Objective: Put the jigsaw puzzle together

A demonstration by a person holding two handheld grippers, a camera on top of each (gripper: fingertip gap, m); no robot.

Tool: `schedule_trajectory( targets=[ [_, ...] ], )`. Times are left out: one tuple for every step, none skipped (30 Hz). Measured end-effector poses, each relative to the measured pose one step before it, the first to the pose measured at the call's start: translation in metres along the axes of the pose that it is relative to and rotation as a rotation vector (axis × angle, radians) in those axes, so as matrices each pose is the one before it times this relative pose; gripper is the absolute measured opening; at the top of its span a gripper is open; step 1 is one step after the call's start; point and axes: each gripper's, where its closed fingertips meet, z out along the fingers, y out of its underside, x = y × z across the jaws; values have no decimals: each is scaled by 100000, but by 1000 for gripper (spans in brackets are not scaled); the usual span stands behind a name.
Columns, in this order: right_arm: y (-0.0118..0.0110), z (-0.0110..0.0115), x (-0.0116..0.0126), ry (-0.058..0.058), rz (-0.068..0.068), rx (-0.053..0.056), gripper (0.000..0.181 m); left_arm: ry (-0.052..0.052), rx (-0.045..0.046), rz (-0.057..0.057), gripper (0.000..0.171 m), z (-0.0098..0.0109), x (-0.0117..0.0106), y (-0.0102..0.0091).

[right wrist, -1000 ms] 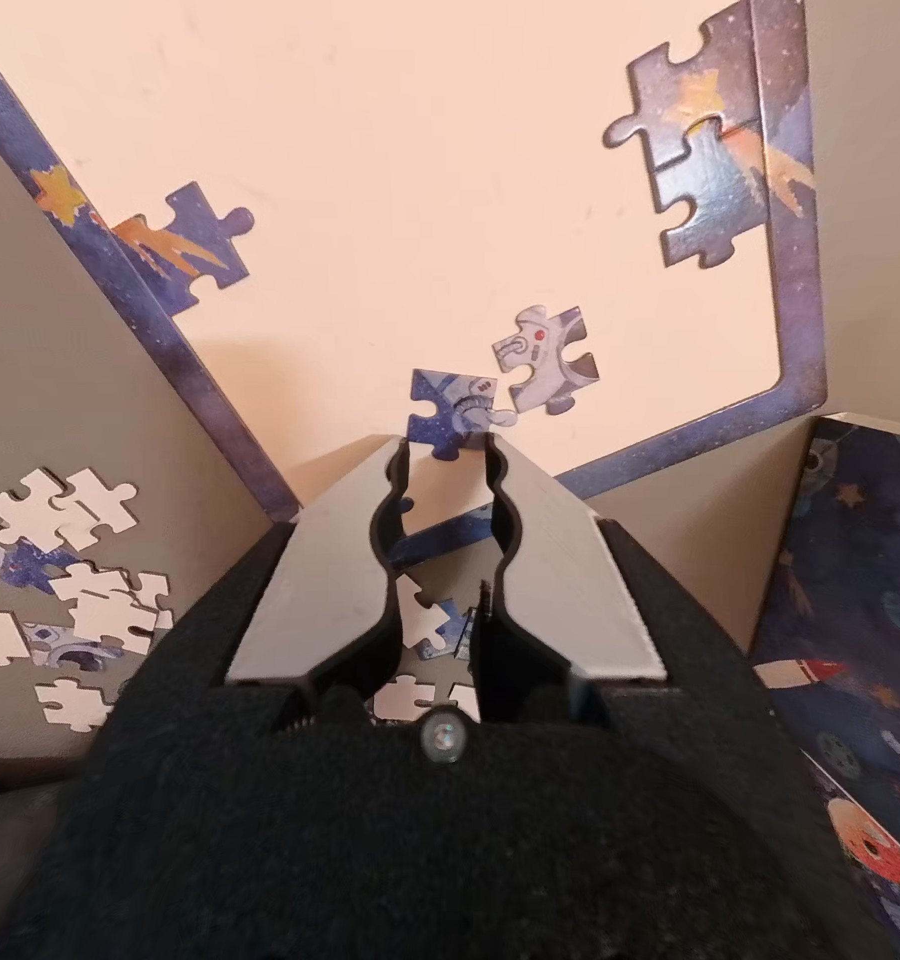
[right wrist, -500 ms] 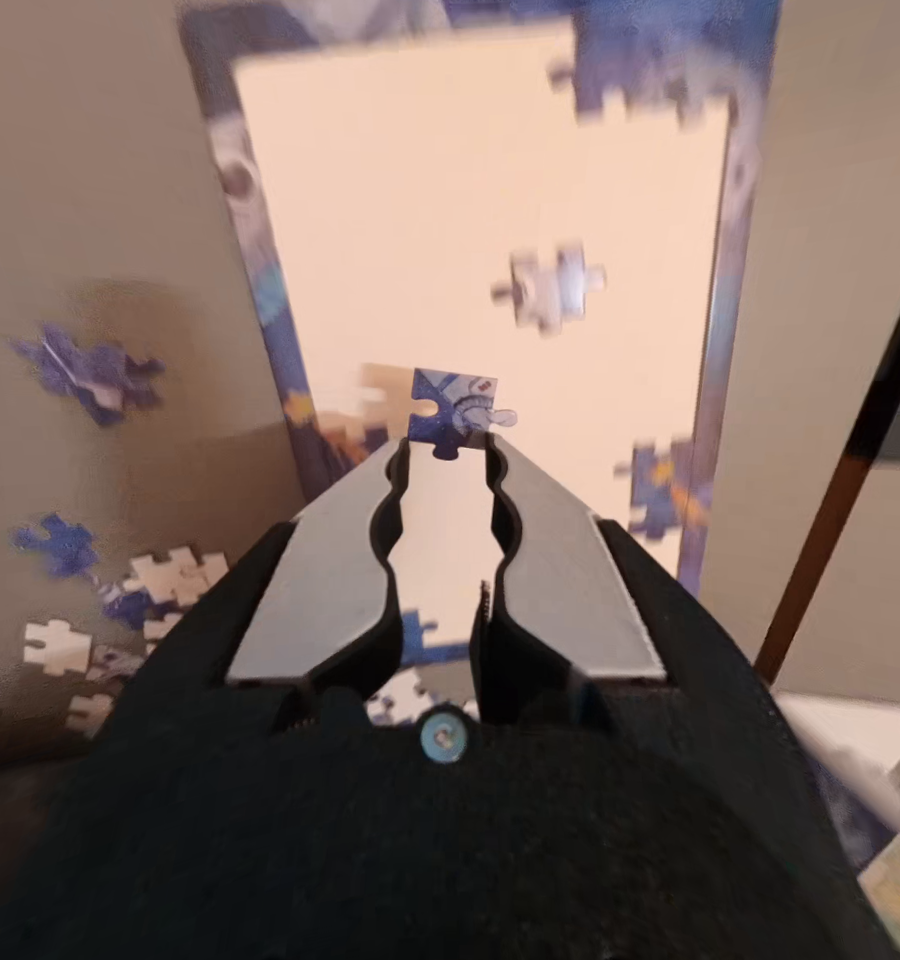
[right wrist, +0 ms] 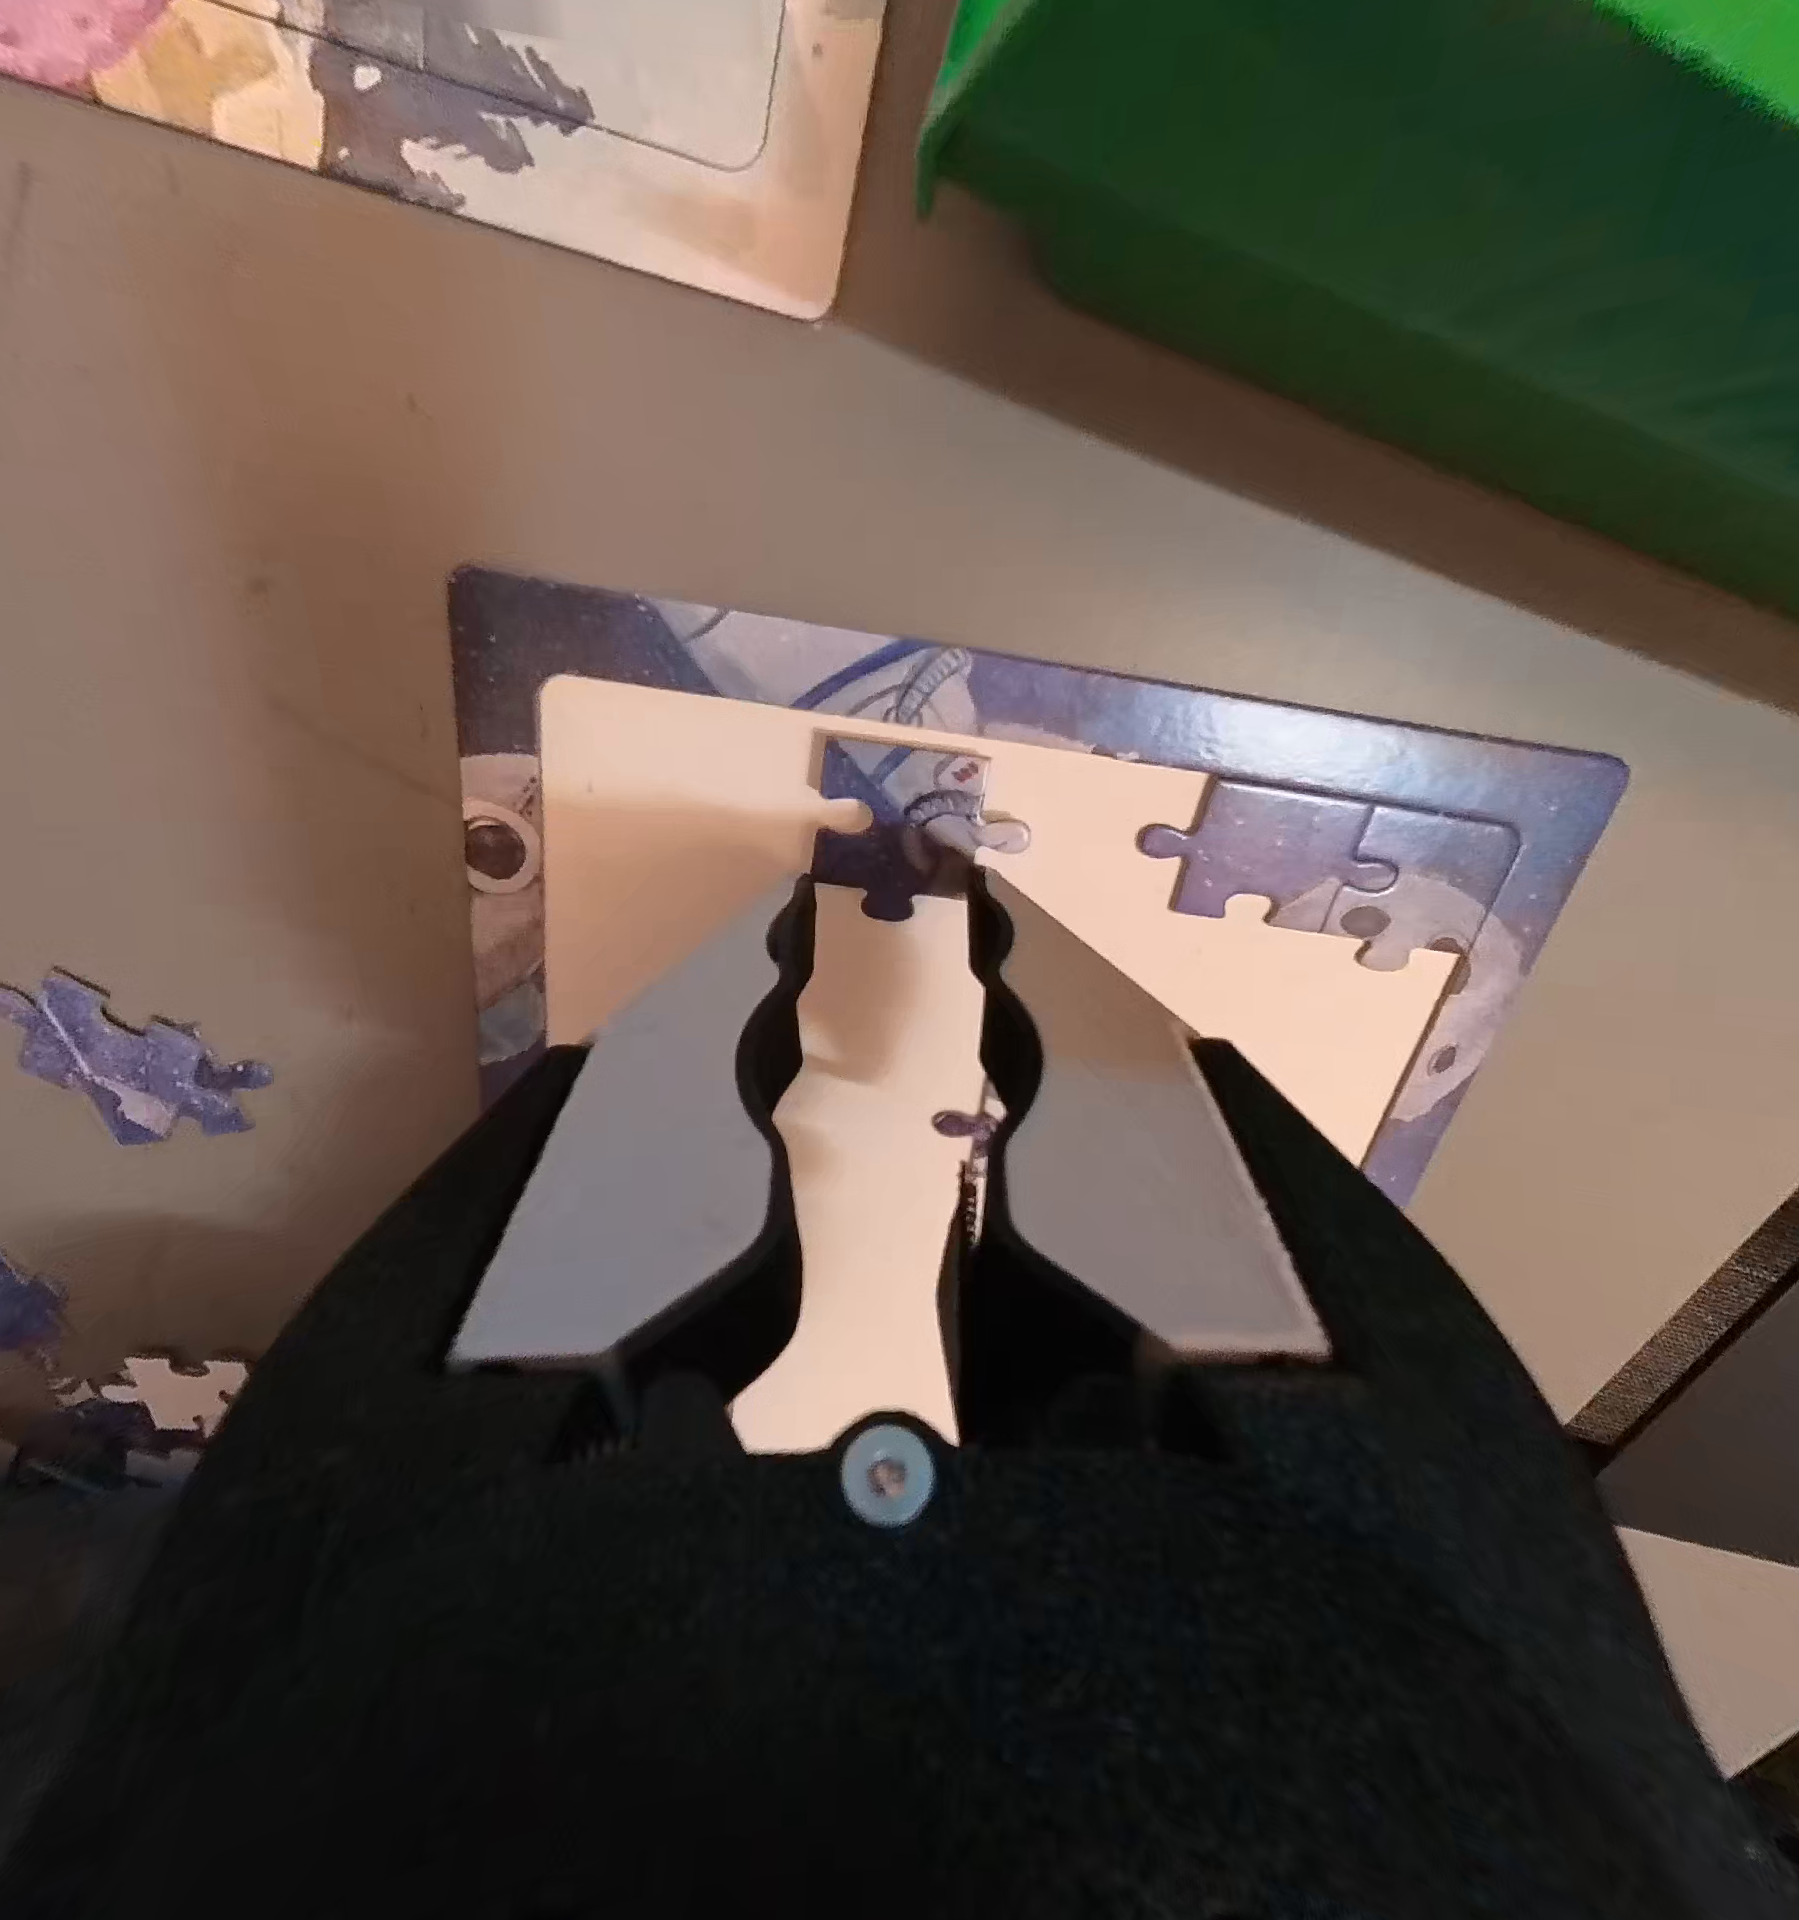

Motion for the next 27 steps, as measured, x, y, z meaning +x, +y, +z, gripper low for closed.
schedule_trajectory(
  targets=[
    [-41, 26, 74, -19, 371, -10, 29, 65, 371, -148, 34, -57, -7, -54],
    [-60, 35, 34, -332, 318, 117, 29, -66, 420, 49, 34, -47, -5, -75],
    [5, 21, 78, -100, 321, -154, 29, -11, 138, 142, 34, -10, 15, -19],
    [16, 39, 40, -247, 388, -169, 29, 47, -152, 216, 34, 19, 31, 26],
    [-2, 60, -62, -709, 306, -204, 29, -9, -175, 280, 34, 15, 33, 33],
    [-20, 50, -54, -408, 30, -87, 29, -39, -105, 291, 34, 13, 22, 13],
    [25, 33, 5, 76, -76, -298, 29, 1, -77, 278, 34, 15, 29, 9],
    [87, 44, -16, -9, 70, -701, 29, -47, -71, 243, 34, 9, 27, 20],
    [96, 52, -2, -54, 185, -686, 29, -27, -88, 160, 34, 10, 11, 5],
    [53, 35, -18, -20, -28, -363, 29, -18, -54, 78, 34, 10, 6, 19],
    [-18, 29, -66, -223, -216, 101, 29, 17, 40, -2, 34, -7, 10, -12],
    [-61, 3, -27, -72, -114, 279, 29, -12, 141, -39, 34, -10, -10, -19],
    [-71, 7, -42, -287, 118, 351, 29, 10, 137, -30, 34, -18, -2, -15],
    [-37, 11, -76, -541, 107, 130, 29, 7, 28, -30, 34, -4, -5, -5],
    [-34, -4, -44, -125, -199, -21, 29, -1, -55, 3, 34, 10, 2, 6],
    [-17, -6, -21, 74, -230, -12, 29, 15, -70, 37, 34, 1, 7, 11],
    [-53, -10, -116, -547, -98, 14, 29, 7, 8, 53, 34, 6, 5, 0],
    [-95, 0, -101, -341, -181, 259, 29, -35, 48, 20, 34, -5, -1, -4],
    [-74, -10, -34, 51, -216, 128, 29, -9, -15, -28, 34, -1, 1, 2],
    [-1, 27, 1, 127, -64, -312, 29, 24, -46, -42, 34, 13, -5, 1],
    [-12, 21, -12, 18, -105, -244, 29, -6, -20, -69, 34, -7, -4, 2],
    [-30, 2, -19, 11, -97, -81, 29, 11, 20, -54, 34, 3, -8, -6],
    [-15, -5, -20, -4, 33, -163, 29, 0, 13, -27, 34, 3, 0, 8],
    [0, -2, -16, 26, 30, -262, 29, 29, -17, -5, 34, -1, 4, 2],
    [-28, -9, -101, -299, 3, -114, 29, -8, -23, 23, 34, 4, 5, 4],
    [-19, 0, -64, -53, -202, -129, 29, -14, -5, 31, 34, -2, 9, 4],
    [0, -8, -17, 208, -97, -216, 29, 10, 33, 27, 34, -7, 7, -11]
  ],
)
